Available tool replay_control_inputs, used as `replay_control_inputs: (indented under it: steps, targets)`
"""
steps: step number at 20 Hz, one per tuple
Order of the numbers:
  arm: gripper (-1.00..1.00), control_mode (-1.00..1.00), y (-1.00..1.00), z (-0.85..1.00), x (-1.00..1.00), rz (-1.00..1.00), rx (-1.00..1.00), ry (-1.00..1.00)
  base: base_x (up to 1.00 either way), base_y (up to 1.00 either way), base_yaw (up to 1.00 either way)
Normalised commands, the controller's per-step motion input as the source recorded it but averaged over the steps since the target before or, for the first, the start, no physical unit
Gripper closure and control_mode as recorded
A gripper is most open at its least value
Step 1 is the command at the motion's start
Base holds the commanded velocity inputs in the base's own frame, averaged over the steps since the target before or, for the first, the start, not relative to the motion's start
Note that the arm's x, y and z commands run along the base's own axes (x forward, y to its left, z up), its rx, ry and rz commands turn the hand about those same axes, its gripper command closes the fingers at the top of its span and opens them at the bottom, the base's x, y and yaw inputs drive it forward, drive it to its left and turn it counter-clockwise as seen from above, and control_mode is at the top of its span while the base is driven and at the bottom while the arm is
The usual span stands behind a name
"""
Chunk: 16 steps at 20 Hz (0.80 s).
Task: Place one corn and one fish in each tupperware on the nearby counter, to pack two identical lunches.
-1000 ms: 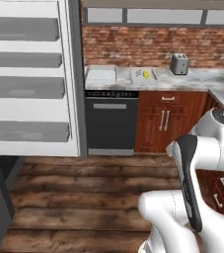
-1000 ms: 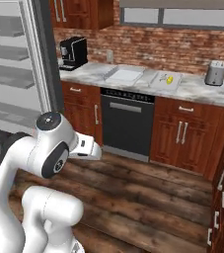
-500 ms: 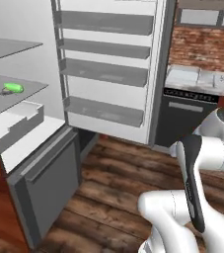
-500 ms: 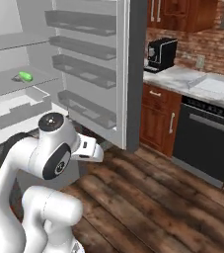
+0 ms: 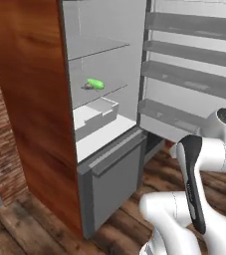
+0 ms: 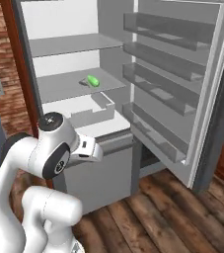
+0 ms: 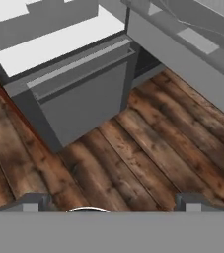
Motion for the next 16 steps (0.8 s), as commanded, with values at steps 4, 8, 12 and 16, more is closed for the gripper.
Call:
replay_control_inputs:
  steps: [4, 8, 12, 16]
  targets:
    - [-1.0, 1.0, 0.0, 0.0, 0.0, 0.0, 0.0, 0.0, 0.64, 0.03, 0.41]
    - [-1.0, 1.0, 0.0, 0.0, 0.0, 0.0, 0.0, 0.0, 0.26, -0.33, 0.22]
    - [-1.0, 1.0, 0.0, 0.0, 0.0, 0.0, 0.0, 0.0, 0.25, -0.4, 0.18]
    - [-1.0, 1.0, 0.0, 0.0, 0.0, 0.0, 0.0, 0.0, 0.4, -0.32, 0.19]
